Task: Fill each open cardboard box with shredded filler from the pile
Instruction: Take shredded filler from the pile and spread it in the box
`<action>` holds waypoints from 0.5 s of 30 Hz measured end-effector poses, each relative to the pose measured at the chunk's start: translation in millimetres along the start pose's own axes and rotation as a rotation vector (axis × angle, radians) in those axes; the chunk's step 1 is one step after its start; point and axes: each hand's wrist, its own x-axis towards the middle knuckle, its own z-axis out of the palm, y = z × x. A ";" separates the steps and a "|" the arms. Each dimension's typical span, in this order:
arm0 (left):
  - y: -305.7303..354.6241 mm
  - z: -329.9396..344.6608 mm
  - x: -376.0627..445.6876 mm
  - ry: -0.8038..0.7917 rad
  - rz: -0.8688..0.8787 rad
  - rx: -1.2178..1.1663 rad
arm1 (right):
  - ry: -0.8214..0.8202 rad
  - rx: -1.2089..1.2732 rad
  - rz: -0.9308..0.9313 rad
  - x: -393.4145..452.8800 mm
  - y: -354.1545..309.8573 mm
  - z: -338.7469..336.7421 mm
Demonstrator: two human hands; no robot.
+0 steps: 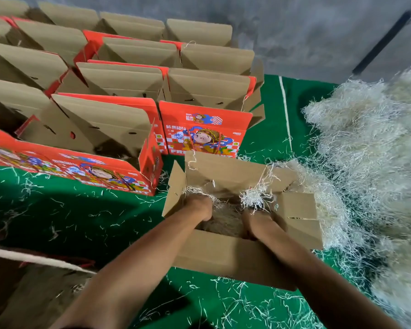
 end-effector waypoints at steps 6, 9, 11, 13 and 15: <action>3.9 -11.6 -12.0 0.169 0.149 -0.110 | 0.190 0.258 -0.081 -31.2 15.1 -31.5; 11.7 -17.8 -13.4 0.169 0.258 -0.216 | 0.346 0.496 0.058 -37.0 23.3 -37.9; 18.3 -16.6 -14.3 0.000 0.314 -0.253 | 0.471 0.491 0.103 -34.8 16.9 -36.7; 21.7 -5.1 -11.3 -0.160 0.282 -0.142 | 0.576 0.507 0.134 -33.4 7.5 -37.3; 20.2 6.9 -10.0 -0.246 0.192 -0.058 | 0.652 0.554 0.122 -31.7 2.5 -37.7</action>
